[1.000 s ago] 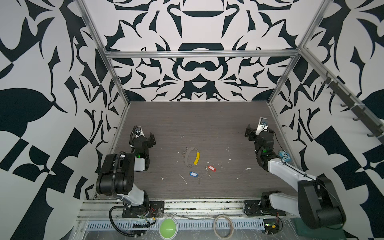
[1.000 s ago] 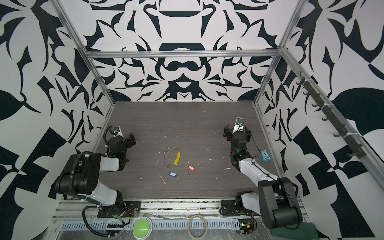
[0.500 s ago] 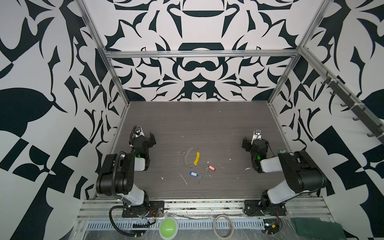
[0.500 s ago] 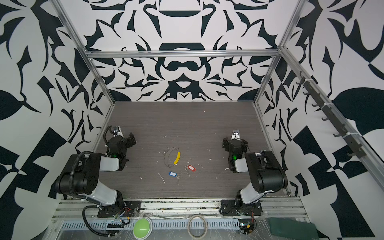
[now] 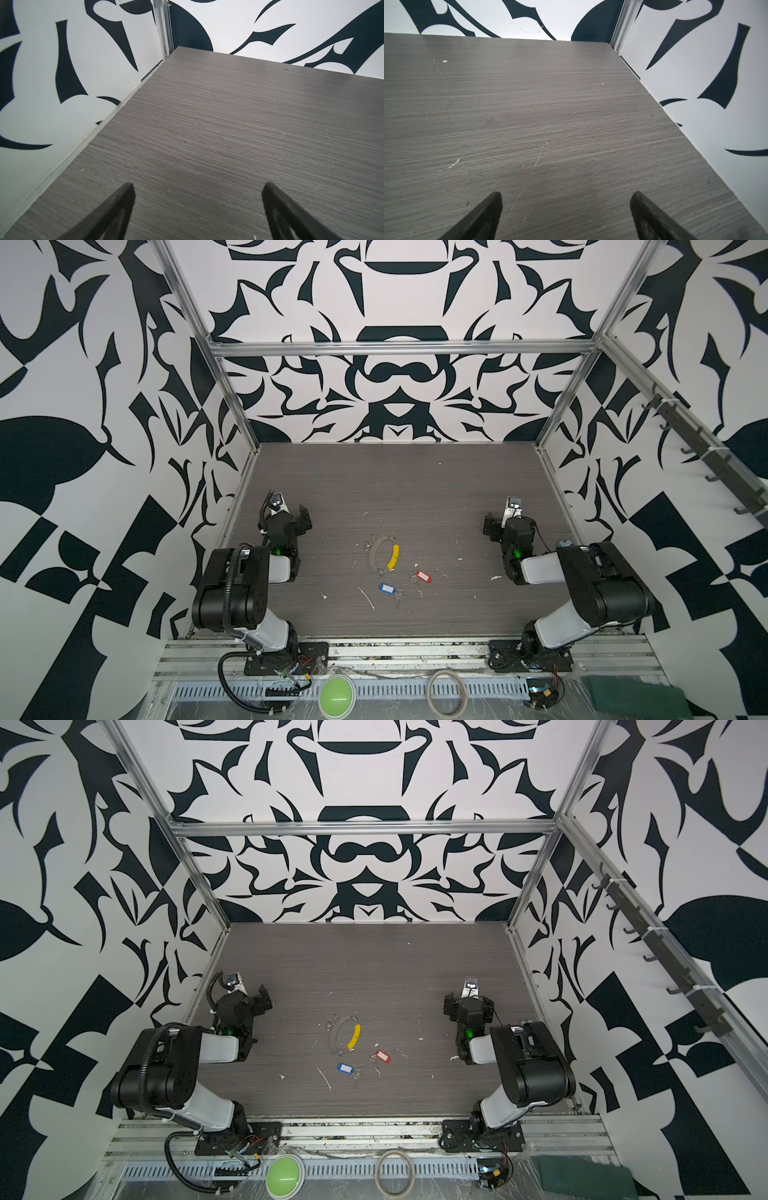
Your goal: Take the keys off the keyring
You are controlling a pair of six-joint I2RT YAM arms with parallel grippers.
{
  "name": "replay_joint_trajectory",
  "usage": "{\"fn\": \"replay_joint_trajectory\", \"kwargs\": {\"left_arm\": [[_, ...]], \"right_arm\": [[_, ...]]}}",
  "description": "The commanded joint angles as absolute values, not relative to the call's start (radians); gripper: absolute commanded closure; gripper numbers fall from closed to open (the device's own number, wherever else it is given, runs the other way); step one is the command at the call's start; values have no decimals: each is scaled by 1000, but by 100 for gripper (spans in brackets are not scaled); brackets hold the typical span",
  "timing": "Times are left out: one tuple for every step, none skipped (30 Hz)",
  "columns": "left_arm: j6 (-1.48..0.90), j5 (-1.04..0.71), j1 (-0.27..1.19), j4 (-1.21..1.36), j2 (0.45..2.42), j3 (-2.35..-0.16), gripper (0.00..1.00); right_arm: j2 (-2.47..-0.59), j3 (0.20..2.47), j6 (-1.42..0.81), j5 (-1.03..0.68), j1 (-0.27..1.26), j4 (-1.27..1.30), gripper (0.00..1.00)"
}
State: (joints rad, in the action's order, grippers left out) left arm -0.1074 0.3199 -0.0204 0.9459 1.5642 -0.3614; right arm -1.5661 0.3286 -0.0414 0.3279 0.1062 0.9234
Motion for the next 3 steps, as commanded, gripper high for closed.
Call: {"fn": "replay_joint_trajectory", "kwargs": {"left_arm": [[-115, 318, -24, 971, 1567, -359, 1], [-114, 318, -23, 971, 1568, -358, 1], [-114, 318, -24, 971, 1568, -358, 1]], "right_arm": [[-1566, 355, -32, 310, 105, 929, 0], [-1565, 354, -32, 306, 105, 930, 0], [-1561, 348, -32, 305, 104, 936, 0]]}}
